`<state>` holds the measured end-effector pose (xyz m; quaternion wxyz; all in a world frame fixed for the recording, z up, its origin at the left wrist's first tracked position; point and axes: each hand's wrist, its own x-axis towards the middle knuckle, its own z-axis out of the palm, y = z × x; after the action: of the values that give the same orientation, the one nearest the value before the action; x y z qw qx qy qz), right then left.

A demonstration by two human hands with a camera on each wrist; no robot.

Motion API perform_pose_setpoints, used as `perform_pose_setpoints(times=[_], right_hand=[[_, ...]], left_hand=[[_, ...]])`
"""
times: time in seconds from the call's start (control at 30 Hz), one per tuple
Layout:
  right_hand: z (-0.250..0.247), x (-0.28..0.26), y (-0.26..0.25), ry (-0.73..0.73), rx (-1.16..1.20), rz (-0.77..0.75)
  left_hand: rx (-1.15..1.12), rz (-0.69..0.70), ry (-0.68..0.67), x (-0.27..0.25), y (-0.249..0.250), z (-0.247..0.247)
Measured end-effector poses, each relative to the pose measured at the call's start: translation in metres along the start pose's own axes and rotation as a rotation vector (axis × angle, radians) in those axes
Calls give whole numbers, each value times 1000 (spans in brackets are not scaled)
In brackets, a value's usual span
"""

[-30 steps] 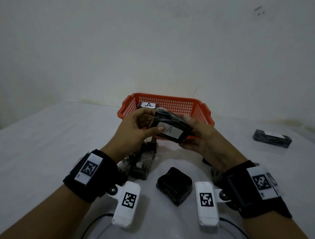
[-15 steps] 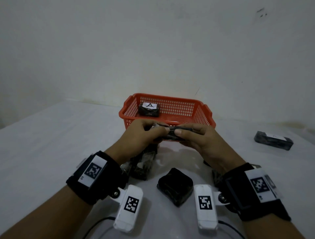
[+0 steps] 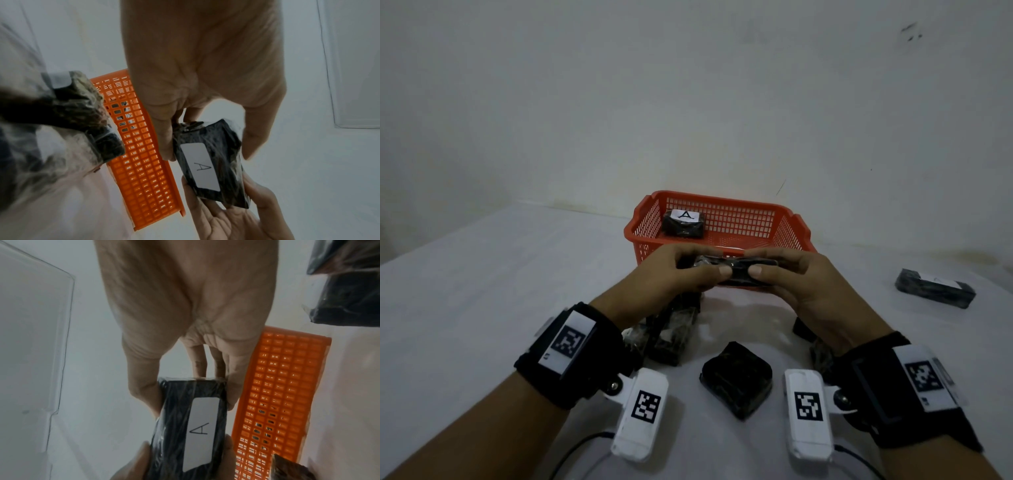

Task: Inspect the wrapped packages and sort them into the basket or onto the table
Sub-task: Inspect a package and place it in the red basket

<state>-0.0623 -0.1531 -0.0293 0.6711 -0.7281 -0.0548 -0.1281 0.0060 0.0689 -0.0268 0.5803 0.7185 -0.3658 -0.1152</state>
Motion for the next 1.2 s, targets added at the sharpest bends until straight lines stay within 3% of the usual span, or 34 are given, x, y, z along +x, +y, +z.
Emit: perform_pose_setpoints(times=[0.1,0.27,0.4,0.5,0.63,0.9,1.1,1.2], right_hand=[[0,1,3,-38,-19,10],[0,1,3,-15,-35,-2],[5,0,-1,-27,62,41],[10,-1,-5,-12,173,112],[10,-3,-3,47,90,125],[12,-4,-1,90,-46,45],[15,-4,-7,58,39,201],[15,-3,-5,78,55,159]], left_hand=[[11,-4,83,1,2,0],[-2,-34,43,-1,3,-1],[12,-9,145,2,0,-2],[21,29,121,2,-1,-1],[-38,58,81,0,-1,5],[-27,109,280,4,-4,3],[-39,185,252,2,-5,2],[-45,204,208,1,-1,4]])
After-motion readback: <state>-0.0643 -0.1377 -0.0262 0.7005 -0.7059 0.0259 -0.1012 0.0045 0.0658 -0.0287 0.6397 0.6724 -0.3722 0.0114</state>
